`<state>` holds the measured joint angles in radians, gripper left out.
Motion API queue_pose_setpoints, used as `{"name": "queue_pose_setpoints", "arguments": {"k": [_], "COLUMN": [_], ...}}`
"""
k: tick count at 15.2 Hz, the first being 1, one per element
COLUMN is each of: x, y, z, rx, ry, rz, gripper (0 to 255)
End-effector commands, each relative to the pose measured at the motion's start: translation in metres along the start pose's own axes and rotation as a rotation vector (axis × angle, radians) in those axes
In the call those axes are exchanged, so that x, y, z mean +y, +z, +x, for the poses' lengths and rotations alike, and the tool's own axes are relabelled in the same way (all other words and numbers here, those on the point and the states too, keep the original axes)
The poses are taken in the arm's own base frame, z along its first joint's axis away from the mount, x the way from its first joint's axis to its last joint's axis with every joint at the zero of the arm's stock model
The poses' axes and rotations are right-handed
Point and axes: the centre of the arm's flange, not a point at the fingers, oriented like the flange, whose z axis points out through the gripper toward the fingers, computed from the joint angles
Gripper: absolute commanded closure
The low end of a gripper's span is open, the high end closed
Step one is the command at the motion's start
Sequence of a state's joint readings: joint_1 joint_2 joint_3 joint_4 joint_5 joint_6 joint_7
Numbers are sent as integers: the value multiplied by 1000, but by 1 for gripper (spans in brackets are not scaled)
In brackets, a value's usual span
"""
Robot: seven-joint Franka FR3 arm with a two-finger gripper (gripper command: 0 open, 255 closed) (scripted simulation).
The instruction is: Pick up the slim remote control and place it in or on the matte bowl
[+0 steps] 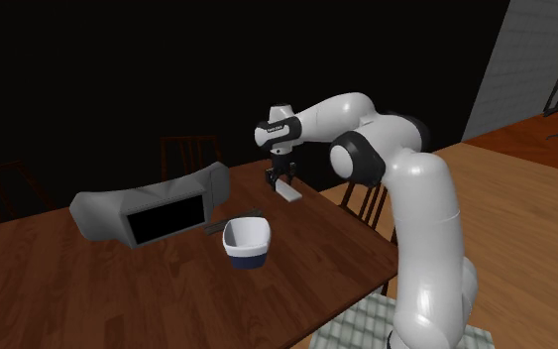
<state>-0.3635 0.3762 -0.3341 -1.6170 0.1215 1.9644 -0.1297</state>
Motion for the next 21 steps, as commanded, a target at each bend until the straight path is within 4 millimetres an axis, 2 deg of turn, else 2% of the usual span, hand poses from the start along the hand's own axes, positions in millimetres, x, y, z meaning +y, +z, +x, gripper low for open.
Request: {"name": "queue_pose_setpoints", "arguments": {"k": [1,17,21], "x": [-1,0,-42], "y": [-11,-93,-94], "z": [1,0,-32], "rx": [0,0,0], "ry": [0,0,0], "rz": [0,0,0], "gripper": [255,255,255]}}
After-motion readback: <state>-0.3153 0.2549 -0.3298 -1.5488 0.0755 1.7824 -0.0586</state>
